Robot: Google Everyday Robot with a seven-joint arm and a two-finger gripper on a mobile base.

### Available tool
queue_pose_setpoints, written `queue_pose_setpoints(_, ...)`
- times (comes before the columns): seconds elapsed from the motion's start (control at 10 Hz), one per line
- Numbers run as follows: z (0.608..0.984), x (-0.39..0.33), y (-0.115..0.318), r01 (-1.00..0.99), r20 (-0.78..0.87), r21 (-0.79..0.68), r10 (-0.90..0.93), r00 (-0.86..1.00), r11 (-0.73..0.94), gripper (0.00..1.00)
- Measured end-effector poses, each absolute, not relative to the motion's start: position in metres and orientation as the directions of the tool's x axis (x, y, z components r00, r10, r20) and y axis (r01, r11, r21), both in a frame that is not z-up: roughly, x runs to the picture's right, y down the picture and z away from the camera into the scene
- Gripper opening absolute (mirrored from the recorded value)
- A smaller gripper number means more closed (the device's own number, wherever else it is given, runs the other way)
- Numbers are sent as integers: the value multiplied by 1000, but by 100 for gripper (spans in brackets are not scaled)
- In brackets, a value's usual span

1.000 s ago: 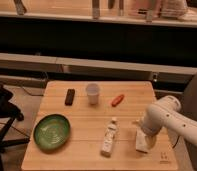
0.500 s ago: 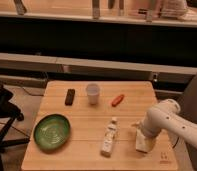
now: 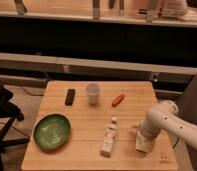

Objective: Place the white sponge in the ceramic cup

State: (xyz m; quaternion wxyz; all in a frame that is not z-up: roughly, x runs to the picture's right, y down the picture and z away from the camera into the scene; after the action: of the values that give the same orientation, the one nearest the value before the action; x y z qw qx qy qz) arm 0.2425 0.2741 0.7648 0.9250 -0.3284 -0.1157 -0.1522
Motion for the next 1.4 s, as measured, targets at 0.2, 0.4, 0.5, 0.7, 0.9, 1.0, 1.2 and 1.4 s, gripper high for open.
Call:
queue_pose_setpoints(0.2, 767, 244, 277, 362, 318, -580, -207, 925, 729, 80)
queue_pose_setpoints(0.4, 769, 245, 279, 367, 322, -585, -209, 924, 723, 80)
queue_pose_setpoints(0.5, 770, 245, 280, 370, 324, -586, -209, 922, 721, 80)
queue_pose_setpoints(0.7, 771, 246, 282, 377, 329, -590, -214, 920, 714, 80)
queue_pose_setpoints(0.9, 771, 247, 284, 381, 332, -594, -215, 918, 709, 80)
queue_pose_setpoints(1.0, 772, 248, 285, 383, 334, -595, -216, 918, 707, 80)
queue_pose_setpoints(1.2, 773, 249, 286, 389, 339, -596, -219, 915, 702, 80)
queue_pose_setpoints(1.4, 773, 251, 288, 393, 340, -603, -222, 914, 694, 80)
